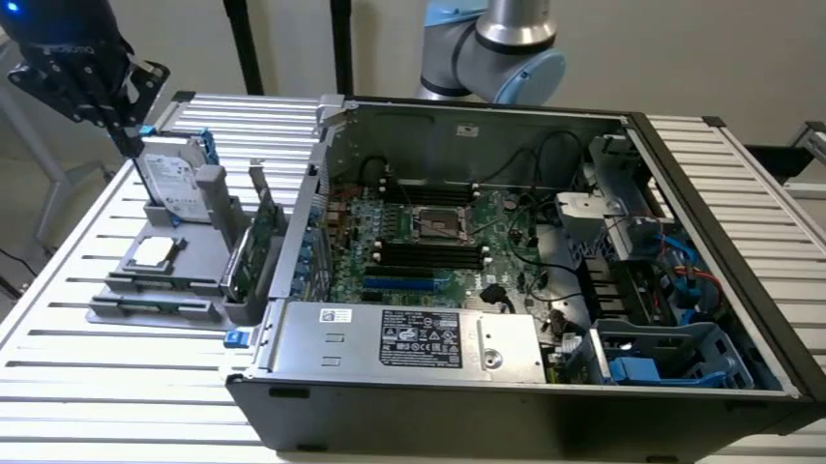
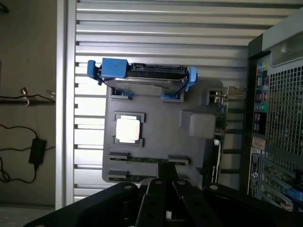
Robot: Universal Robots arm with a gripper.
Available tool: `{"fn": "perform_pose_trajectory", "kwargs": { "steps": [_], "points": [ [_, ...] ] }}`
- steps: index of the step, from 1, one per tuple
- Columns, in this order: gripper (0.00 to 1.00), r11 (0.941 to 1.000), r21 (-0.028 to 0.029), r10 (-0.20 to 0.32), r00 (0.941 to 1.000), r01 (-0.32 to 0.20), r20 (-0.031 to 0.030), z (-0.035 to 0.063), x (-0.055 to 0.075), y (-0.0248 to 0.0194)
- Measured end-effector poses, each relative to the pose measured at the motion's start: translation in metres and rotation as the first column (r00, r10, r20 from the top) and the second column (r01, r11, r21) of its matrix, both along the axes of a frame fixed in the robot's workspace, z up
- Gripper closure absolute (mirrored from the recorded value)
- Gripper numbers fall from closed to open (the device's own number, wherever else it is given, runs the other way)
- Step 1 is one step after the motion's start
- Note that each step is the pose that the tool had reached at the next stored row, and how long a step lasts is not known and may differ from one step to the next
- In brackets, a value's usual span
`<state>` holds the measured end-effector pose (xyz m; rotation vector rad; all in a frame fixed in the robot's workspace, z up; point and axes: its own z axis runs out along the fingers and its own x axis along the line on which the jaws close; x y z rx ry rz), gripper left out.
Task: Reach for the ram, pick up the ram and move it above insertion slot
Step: 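Reach for the ram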
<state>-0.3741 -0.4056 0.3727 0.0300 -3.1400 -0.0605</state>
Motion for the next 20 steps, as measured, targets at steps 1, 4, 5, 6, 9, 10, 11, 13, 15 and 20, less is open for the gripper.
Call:
{"fn": "perform_pose_trajectory", "kwargs": {
  "steps": [1, 4, 5, 6, 9, 10, 11, 13, 15, 20],
  "points": [
    [0.89, 1.0, -0.0001, 0.0, 1.0, 0.0, -0.0001, -0.0002, 0.0, -0.0044],
    [0.89, 1.0, 0.0, 0.0, 1.0, 0.0, 0.0, -0.0017, 0.0, -0.0166],
    [0.89, 1.0, 0.0, 0.0, 1.0, 0.0, 0.0, -0.0024, 0.0, -0.0206],
    [0.89, 1.0, -0.0001, 0.0, 1.0, 0.0, 0.0, -0.0031, 0.0, -0.0242],
    [0.89, 1.0, 0.0, 0.0, 1.0, 0.0, 0.0001, -0.0059, 0.0, -0.0338],
    [0.89, 1.0, 0.0, 0.0, 1.0, 0.0, 0.0, -0.0068, 0.0, -0.0364],
    [0.89, 1.0, 0.0, 0.0, 1.0, 0.0, 0.0, -0.0077, 0.0, -0.0385],
    [0.89, 1.0, -0.0003, 0.0, 1.0, 0.0, 0.0, -0.009, 0.0, -0.0414],
    [0.89, 1.0, -0.0005, 0.0, 1.0, 0.0, 0.0, -0.0096, 0.0, -0.043],
    [0.89, 1.0, -0.0005, 0.0, 1.0, 0.0, 0.0, -0.0106, -0.003, -0.0462]
  ]
}}
